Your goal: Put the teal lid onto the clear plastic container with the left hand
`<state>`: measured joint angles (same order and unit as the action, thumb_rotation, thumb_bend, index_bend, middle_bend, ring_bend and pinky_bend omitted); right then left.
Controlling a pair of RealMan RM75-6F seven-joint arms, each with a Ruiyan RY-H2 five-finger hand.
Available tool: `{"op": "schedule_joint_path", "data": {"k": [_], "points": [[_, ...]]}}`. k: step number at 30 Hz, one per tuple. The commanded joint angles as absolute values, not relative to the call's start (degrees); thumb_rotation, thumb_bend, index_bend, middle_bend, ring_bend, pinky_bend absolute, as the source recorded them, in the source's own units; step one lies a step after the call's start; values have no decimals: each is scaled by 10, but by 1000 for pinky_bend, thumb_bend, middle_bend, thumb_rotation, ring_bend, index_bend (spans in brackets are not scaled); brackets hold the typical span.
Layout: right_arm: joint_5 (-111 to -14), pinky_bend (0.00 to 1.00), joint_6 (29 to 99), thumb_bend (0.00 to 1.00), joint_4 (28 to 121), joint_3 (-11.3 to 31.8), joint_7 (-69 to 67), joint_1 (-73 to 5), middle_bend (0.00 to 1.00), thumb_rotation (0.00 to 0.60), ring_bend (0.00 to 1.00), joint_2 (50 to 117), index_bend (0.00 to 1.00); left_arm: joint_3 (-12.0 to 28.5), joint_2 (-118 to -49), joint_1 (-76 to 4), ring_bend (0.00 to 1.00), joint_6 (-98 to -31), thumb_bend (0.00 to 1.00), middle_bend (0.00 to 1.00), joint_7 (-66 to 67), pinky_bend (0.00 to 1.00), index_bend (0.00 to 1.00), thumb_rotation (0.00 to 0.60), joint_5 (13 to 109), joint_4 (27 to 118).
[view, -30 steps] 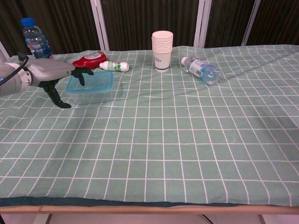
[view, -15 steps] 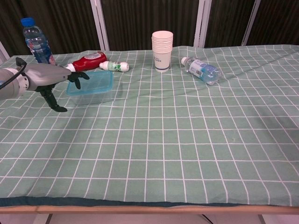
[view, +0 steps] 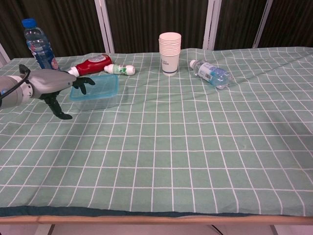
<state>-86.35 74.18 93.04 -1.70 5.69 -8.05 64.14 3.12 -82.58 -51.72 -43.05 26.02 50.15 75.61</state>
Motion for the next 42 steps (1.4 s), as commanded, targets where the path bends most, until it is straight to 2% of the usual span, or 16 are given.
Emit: {"op": "schedule_joint_path", "data": {"k": [1, 12, 24, 42], "points": [[-863, 0, 742, 133, 930, -17, 56, -80, 0, 600, 0, 641, 0, 38, -826, -517, 161, -440, 221, 241, 254, 0, 0, 600, 510, 759], [-865, 0, 745, 132, 930, -18, 56, -79, 0, 600, 0, 641, 0, 72, -803, -508, 122, -500, 231, 209, 218, 0, 0, 600, 566, 781], [-866, 0, 746, 132, 930, -17, 51, -79, 0, 600, 0, 638, 0, 85, -853, -522, 80, -436, 232, 174, 193, 0, 0, 600, 531, 677], [-864, 0, 746, 132, 931, -17, 51, -78, 0, 600, 0, 638, 0, 84, -883, -525, 37, -410, 233, 133, 195, 0, 0, 600, 524, 622]]}}
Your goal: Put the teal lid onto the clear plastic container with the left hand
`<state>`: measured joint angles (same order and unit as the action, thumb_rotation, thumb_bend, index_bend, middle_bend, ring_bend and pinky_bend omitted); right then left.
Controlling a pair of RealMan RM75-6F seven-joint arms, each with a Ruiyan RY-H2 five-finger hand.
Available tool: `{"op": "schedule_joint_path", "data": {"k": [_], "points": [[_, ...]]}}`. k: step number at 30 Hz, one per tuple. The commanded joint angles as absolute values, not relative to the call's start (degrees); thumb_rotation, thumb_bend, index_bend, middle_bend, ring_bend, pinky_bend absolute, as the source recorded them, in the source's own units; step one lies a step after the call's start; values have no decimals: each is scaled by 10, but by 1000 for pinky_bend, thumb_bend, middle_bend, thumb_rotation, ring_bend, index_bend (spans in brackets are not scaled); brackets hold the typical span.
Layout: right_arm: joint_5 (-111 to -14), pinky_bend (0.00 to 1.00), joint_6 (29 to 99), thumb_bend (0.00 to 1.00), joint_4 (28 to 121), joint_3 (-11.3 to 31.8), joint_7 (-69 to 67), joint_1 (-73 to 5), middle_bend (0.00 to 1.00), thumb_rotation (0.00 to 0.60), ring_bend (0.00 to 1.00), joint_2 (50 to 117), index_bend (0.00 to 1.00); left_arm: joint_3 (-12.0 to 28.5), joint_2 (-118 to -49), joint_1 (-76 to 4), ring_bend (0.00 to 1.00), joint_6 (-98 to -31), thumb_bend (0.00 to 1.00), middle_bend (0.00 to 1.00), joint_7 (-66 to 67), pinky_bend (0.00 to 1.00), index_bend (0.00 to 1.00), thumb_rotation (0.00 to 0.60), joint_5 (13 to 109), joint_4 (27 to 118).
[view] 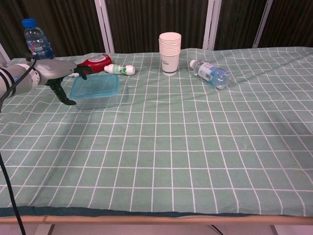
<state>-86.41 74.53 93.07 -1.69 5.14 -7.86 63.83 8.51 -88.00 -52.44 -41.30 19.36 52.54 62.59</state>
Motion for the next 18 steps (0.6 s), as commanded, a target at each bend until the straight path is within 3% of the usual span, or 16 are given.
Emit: {"op": "schedule_joint_path", "data": {"k": [1, 18], "points": [[-864, 0, 746, 133, 931, -17, 50, -78, 0, 600, 0, 638, 0, 84, -884, -525, 37, -408, 233, 134, 195, 0, 0, 600, 524, 620], [-864, 0, 745, 133, 930, -17, 53, -79, 0, 600, 0, 639, 0, 79, -890, -521, 57, -389, 235, 147, 202, 0, 0, 600, 514, 606]]}}
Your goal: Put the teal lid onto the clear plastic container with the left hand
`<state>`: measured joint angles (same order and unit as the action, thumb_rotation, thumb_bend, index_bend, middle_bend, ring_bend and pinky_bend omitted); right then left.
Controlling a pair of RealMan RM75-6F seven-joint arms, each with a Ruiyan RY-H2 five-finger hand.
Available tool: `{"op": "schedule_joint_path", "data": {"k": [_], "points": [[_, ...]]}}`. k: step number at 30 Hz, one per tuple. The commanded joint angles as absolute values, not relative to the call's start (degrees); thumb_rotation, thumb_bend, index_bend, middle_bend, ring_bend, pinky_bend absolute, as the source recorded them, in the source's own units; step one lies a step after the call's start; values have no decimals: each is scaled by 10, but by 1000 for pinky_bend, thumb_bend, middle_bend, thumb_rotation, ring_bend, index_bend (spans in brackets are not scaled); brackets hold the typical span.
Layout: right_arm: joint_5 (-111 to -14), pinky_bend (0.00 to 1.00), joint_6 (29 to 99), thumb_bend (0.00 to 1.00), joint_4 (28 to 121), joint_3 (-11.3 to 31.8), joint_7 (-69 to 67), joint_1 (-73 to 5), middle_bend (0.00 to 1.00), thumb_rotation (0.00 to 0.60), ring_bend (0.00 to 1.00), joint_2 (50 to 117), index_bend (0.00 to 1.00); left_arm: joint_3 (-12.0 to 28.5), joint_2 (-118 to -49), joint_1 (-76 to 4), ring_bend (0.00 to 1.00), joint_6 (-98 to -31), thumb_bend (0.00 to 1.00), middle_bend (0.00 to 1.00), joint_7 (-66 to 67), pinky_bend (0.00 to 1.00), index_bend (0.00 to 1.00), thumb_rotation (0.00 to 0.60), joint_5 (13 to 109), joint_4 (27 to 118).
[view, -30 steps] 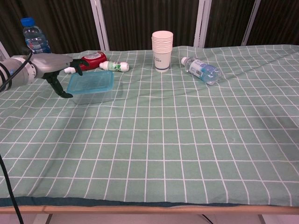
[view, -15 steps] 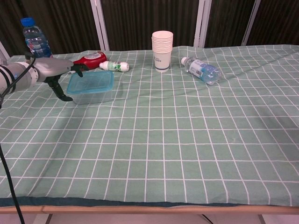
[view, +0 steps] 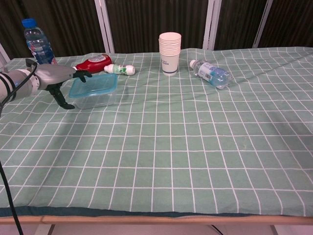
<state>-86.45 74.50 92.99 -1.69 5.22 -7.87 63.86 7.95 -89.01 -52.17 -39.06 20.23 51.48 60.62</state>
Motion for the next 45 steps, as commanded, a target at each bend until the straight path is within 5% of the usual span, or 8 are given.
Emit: {"op": "schedule_joint_path", "data": {"k": [1, 34, 45], "points": [[-864, 0, 744, 132, 930, -17, 53, -79, 0, 600, 0, 639, 0, 79, -890, -521, 60, -387, 235, 149, 201, 0, 0, 600, 513, 606], [-863, 0, 743, 132, 931, -17, 56, -79, 0, 600, 0, 640, 0, 67, -905, -522, 103, -353, 235, 185, 199, 0, 0, 600, 504, 588], [-865, 0, 747, 132, 931, -17, 53, -78, 0, 600, 0, 638, 0, 98, -867, -500, 0, -487, 238, 22, 133, 0, 0, 600, 625, 661]]}}
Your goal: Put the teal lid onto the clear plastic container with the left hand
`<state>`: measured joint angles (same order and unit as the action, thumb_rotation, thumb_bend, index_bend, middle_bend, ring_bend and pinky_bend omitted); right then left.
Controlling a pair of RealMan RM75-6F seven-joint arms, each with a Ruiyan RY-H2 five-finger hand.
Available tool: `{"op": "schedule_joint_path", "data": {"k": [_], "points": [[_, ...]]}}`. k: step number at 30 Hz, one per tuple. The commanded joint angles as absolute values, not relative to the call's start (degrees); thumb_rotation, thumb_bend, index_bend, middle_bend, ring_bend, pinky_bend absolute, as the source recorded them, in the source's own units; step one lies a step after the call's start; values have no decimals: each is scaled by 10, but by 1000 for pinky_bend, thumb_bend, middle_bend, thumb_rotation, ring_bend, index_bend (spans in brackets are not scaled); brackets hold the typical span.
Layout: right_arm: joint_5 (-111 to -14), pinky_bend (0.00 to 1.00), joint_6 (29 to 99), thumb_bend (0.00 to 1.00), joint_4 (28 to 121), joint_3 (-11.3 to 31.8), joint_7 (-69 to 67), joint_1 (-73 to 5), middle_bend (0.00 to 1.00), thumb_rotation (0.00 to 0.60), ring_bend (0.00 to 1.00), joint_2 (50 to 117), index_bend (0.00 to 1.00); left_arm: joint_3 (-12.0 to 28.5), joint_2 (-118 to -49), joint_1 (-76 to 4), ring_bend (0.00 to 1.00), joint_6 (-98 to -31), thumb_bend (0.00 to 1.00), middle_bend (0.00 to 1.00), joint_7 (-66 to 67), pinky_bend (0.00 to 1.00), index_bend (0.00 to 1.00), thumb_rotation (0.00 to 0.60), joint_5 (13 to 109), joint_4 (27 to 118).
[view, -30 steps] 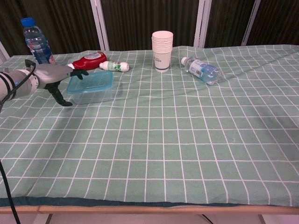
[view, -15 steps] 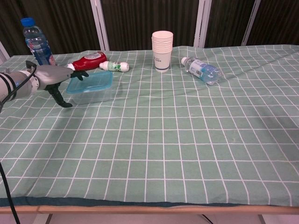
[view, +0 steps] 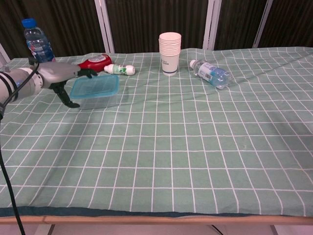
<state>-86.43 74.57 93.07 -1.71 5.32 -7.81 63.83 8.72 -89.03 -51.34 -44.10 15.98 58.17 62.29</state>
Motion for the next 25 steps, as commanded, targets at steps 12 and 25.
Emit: {"op": "schedule_joint_path", "data": {"k": [12, 25], "points": [[-872, 0, 761, 132, 931, -19, 60, -71, 0, 600, 0, 641, 0, -27, -719, -285, 0, -784, 268, 0, 75, 0, 0, 600, 814, 902], [-874, 0, 777, 132, 933, -21, 107, -61, 0, 600, 0, 659, 0, -68, -717, -142, 0, -902, 294, 0, 86, 0, 0, 600, 844, 889]]}}
